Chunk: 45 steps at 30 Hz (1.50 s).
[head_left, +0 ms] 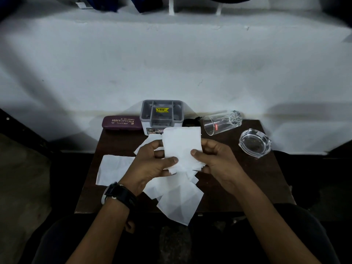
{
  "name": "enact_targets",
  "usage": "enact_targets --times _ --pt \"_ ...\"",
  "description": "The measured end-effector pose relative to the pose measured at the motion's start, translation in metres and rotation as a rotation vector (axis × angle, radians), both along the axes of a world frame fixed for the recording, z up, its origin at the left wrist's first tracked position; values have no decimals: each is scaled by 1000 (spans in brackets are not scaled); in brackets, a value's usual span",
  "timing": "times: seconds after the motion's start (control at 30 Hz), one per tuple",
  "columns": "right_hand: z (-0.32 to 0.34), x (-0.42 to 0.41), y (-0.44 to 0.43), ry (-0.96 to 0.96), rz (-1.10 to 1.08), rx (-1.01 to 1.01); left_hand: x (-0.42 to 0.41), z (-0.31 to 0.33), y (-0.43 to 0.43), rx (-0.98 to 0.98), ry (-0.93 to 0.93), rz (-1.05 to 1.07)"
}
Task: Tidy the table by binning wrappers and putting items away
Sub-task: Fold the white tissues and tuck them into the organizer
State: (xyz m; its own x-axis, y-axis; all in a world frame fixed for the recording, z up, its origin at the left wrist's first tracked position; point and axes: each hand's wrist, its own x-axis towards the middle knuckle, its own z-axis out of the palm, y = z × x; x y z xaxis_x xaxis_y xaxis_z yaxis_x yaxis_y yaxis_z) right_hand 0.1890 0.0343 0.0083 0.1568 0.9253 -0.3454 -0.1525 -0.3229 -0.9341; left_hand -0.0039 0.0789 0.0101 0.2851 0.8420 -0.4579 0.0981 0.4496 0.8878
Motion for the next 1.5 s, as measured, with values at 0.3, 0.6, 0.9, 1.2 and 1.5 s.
enact_targets --times 0.3,0.6,0.9,1.2,1.5 --pt "5 2 -1 62 -11 -2 1 7 2 -81 -131 98" --pt "3 -2 1 75 -10 -27 6 8 4 -204 -178 177" --pt "4 -5 6 310 -83 -154 5 -2 -1 70 -50 251" --pt "16 0 16 25 -141 -39 5 -9 6 107 -94 298" --pt "67 9 107 -427 -254 203 -4 -7 16 120 -144 511"
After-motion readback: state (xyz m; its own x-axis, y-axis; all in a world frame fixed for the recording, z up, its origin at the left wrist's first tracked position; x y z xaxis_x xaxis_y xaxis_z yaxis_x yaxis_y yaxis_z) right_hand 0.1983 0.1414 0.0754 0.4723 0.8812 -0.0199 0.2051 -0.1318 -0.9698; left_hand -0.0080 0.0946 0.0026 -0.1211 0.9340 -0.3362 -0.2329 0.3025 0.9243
